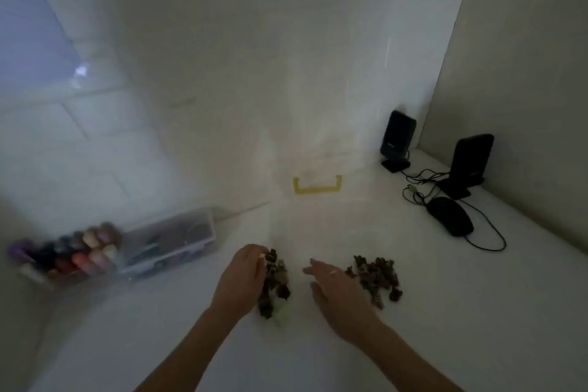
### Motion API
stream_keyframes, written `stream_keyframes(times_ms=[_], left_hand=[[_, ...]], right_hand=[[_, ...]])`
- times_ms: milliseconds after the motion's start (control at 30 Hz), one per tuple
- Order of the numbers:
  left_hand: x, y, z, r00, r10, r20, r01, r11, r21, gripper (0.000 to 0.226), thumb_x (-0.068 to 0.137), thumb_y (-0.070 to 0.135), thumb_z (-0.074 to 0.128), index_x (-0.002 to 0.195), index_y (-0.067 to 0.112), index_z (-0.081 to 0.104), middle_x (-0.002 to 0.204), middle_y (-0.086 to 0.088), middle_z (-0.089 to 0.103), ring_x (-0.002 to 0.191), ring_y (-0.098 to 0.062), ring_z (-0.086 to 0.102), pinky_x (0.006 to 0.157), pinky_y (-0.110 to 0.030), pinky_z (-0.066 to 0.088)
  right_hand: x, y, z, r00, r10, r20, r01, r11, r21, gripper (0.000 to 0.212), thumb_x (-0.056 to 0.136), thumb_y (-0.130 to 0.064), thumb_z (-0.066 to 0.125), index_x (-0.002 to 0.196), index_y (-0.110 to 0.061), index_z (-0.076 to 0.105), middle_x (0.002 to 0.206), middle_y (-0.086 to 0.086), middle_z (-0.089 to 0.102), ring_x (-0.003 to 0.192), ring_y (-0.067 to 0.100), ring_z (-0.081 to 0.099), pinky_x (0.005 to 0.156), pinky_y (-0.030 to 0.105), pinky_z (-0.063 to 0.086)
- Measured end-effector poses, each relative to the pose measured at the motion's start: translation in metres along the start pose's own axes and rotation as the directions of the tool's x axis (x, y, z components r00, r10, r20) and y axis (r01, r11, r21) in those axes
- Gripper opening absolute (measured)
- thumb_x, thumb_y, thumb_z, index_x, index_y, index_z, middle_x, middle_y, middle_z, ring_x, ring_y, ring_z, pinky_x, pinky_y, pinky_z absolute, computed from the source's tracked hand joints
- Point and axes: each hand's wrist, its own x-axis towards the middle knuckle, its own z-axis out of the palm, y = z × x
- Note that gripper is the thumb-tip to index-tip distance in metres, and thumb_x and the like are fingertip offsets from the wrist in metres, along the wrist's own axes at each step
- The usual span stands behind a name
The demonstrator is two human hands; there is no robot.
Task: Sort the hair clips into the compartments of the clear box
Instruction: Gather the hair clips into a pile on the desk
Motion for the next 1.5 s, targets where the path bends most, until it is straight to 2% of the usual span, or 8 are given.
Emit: stream_keyframes(times_ms=[300, 400, 533, 633, 767, 1000, 1133, 1500], left_hand=[[-0.009, -0.046, 0.063, 0.97, 0.077, -0.23, -0.123, 0.974, -0.191, 0.065, 0.092, 0.047, 0.023, 0.149, 0.022, 0.005, 0.155, 0.007, 0.004, 0.142, -0.006, -0.001, 0.108, -0.015, 0.001], [-0.01, -0.051, 0.056, 0.924, 0.31, -0.222, -0.32, 0.947, -0.009, 0.056, 0.1, 0.038, 0.025, 0.148, 0.013, 0.01, 0.145, -0.035, 0.024, 0.138, -0.043, 0.019, 0.113, -0.037, 0.017], [-0.014, -0.055, 0.054, 0.921, 0.388, -0.033, -0.376, 0.909, 0.179, 0.042, 0.09, 0.014, 0.039, 0.122, -0.012, 0.03, 0.107, -0.055, 0.046, 0.093, -0.071, 0.048, 0.073, -0.074, 0.036], [-0.018, -0.049, 0.05, 0.936, 0.346, 0.067, -0.352, 0.914, 0.203, 0.055, 0.069, 0.009, 0.059, 0.112, -0.022, 0.043, 0.101, -0.055, 0.049, 0.085, -0.069, 0.054, 0.064, -0.073, 0.044], [-0.038, -0.034, 0.044, 0.976, 0.22, 0.007, -0.22, 0.973, 0.075, 0.061, 0.095, 0.03, 0.016, 0.142, -0.009, 0.023, 0.15, -0.032, 0.021, 0.139, -0.044, 0.02, 0.115, -0.047, 0.015], [-0.01, -0.033, 0.045, 0.986, -0.104, -0.127, 0.039, 0.899, -0.436, 0.04, 0.101, 0.032, 0.029, 0.127, 0.008, 0.048, 0.14, -0.012, 0.044, 0.136, -0.03, 0.033, 0.106, -0.03, 0.022], [0.008, -0.025, 0.053, 0.98, -0.112, -0.165, 0.043, 0.925, -0.377, 0.041, 0.101, 0.034, 0.025, 0.08, 0.011, 0.053, 0.091, -0.009, 0.06, 0.092, -0.029, 0.057, 0.082, -0.036, 0.04], [-0.007, 0.001, 0.073, 0.969, -0.126, -0.214, 0.086, 0.979, -0.187, 0.037, 0.099, 0.021, 0.024, 0.115, 0.004, 0.054, 0.119, -0.016, 0.057, 0.113, -0.031, 0.05, 0.099, -0.042, 0.032]], right_hand=[[0.011, -0.022, 0.091, 0.989, -0.011, -0.148, 0.037, 0.984, 0.174, 0.088, 0.076, -0.072, 0.009, 0.149, -0.023, 0.002, 0.155, -0.015, -0.01, 0.138, -0.005, -0.013, 0.105, 0.005, -0.007], [0.007, -0.023, 0.094, 0.984, -0.003, -0.178, 0.032, 0.987, 0.159, 0.078, 0.089, -0.06, 0.033, 0.149, -0.019, 0.005, 0.157, -0.01, -0.008, 0.143, 0.004, -0.004, 0.11, 0.018, 0.008], [-0.008, -0.032, 0.093, 0.97, 0.079, -0.23, -0.038, 0.983, 0.179, 0.071, 0.093, -0.051, 0.038, 0.149, -0.015, 0.011, 0.158, 0.0, 0.002, 0.144, 0.011, 0.008, 0.111, 0.028, 0.018], [-0.019, -0.035, 0.096, 0.963, 0.096, -0.252, -0.07, 0.991, 0.11, 0.073, 0.093, -0.047, 0.042, 0.148, -0.012, 0.01, 0.158, 0.003, 0.004, 0.144, 0.013, 0.008, 0.111, 0.03, 0.02], [-0.019, -0.039, 0.094, 0.963, 0.114, -0.242, -0.097, 0.992, 0.079, 0.076, 0.091, -0.044, 0.049, 0.148, -0.011, 0.011, 0.158, 0.006, 0.01, 0.144, 0.017, 0.013, 0.111, 0.032, 0.021], [0.008, -0.038, 0.09, 0.933, 0.22, -0.285, -0.135, 0.947, 0.29, 0.056, 0.097, -0.038, 0.038, 0.145, -0.01, 0.025, 0.15, 0.009, 0.033, 0.137, 0.021, 0.031, 0.109, 0.031, 0.024], [0.041, -0.045, 0.101, 0.919, 0.203, -0.338, -0.153, 0.974, 0.168, 0.049, 0.099, -0.035, 0.032, 0.142, -0.011, 0.032, 0.143, 0.01, 0.044, 0.13, 0.023, 0.041, 0.107, 0.034, 0.03], [0.031, -0.033, 0.093, 0.874, 0.105, -0.474, 0.024, 0.966, 0.257, 0.041, 0.099, -0.03, 0.029, 0.123, -0.009, 0.055, 0.122, 0.009, 0.061, 0.111, 0.021, 0.057, 0.098, 0.03, 0.041]])
